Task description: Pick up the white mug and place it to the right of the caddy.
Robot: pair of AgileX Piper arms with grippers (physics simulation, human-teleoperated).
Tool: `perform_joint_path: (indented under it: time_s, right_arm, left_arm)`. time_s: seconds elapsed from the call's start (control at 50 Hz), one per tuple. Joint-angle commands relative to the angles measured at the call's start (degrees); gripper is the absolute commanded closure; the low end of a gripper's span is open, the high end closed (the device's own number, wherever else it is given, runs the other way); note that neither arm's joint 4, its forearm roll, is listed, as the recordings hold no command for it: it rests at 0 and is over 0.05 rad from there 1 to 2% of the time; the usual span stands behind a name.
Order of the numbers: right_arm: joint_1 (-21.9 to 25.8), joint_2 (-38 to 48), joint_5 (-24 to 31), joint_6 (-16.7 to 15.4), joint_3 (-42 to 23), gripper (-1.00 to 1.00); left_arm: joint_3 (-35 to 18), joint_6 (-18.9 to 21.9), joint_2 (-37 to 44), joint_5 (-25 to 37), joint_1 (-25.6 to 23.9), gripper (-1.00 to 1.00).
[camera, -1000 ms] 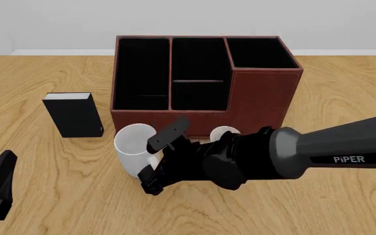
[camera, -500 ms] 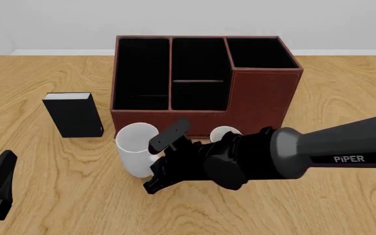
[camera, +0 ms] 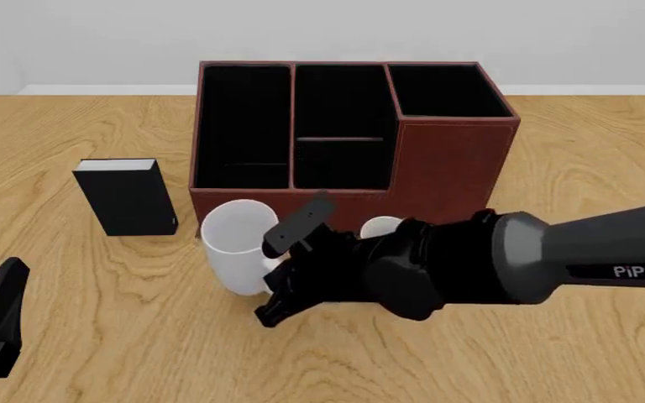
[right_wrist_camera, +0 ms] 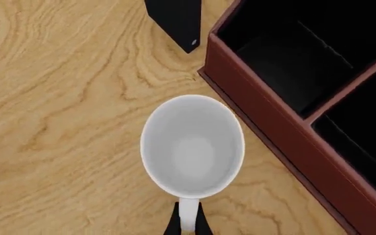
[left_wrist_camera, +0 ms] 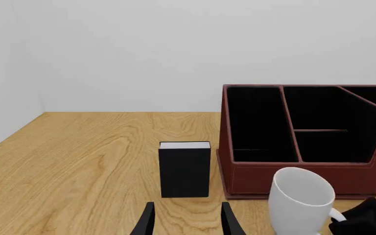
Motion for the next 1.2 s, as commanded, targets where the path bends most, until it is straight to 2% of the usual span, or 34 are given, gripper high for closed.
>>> perform_joint_path:
  time_s: [0.02, 0.78, 1.0, 1.2]
  right_arm:
    - [-0.98, -4.20, 0.48, -2.75, 0.96, 1.00]
    - [-2.72, -15.24, 3.06, -6.98, 3.02, 1.00]
    - [-6.03, -22.92, 4.73, -8.82, 5.60, 1.00]
    - [-7.05, -28.37, 7.20, -9.47, 5.87, 1.00]
  left_arm:
    - [0.00, 0.00, 0.00, 0.00, 0.00, -1.00]
    - [0.00, 0.00, 0.00, 0.00, 0.00, -1.00]
    - [0.00, 0.00, 0.00, 0.00, 0.00, -1.00]
    - [0.00, 0.00, 0.00, 0.00, 0.00, -1.00]
